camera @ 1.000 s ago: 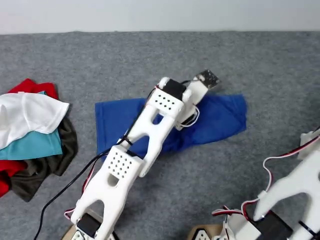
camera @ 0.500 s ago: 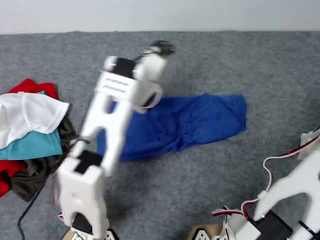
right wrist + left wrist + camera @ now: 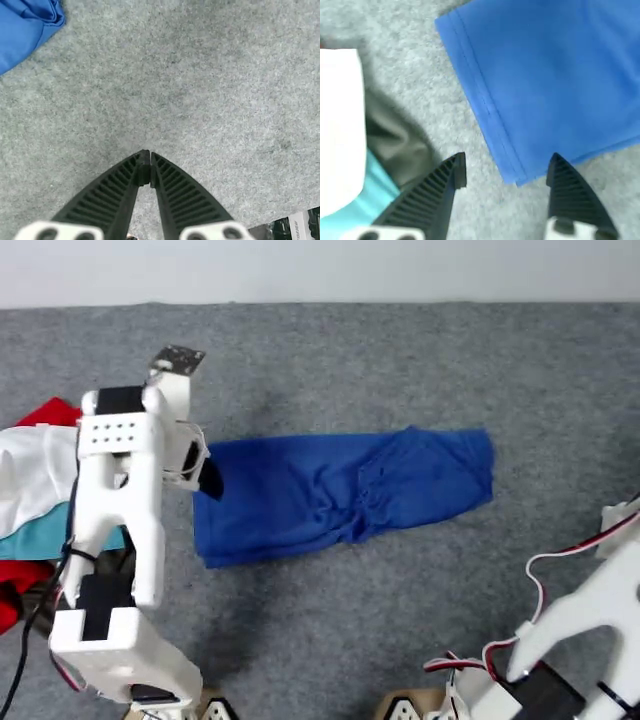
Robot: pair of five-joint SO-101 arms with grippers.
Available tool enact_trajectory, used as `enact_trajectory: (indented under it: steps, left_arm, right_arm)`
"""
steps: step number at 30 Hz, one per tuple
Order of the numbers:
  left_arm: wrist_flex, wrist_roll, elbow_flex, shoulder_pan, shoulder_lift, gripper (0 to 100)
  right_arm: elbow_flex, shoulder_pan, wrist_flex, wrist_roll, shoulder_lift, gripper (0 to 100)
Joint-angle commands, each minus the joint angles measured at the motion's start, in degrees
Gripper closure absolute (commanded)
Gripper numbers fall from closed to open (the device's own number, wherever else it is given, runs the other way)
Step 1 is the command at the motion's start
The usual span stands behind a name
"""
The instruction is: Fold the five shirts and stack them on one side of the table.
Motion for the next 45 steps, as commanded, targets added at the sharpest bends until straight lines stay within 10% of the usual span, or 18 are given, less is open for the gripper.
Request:
enact_trajectory:
  steps: [1, 15, 28, 45]
  left_arm:
    - [-6.68, 2.46, 3.03, 0.35, -0.44, 73]
    - [-8.09, 6.42, -8.40, -0.26, 23.91, 74]
    - [-4.66, 3.87, -11.12, 7.12, 28.04, 99]
    - [5.19, 2.90, -23.87, -5.27, 20.22, 99]
  right_arm:
    - [-0.35, -1.19, -0.92, 0.35, -1.98, 98.7]
    - [-0.35, -1.36, -0.66, 0.26, -2.07, 98.7]
    - [-0.35, -1.36, -0.75, 0.18, -2.42, 98.7]
    - [-0.35, -1.45, -0.84, 0.18, -2.07, 98.7]
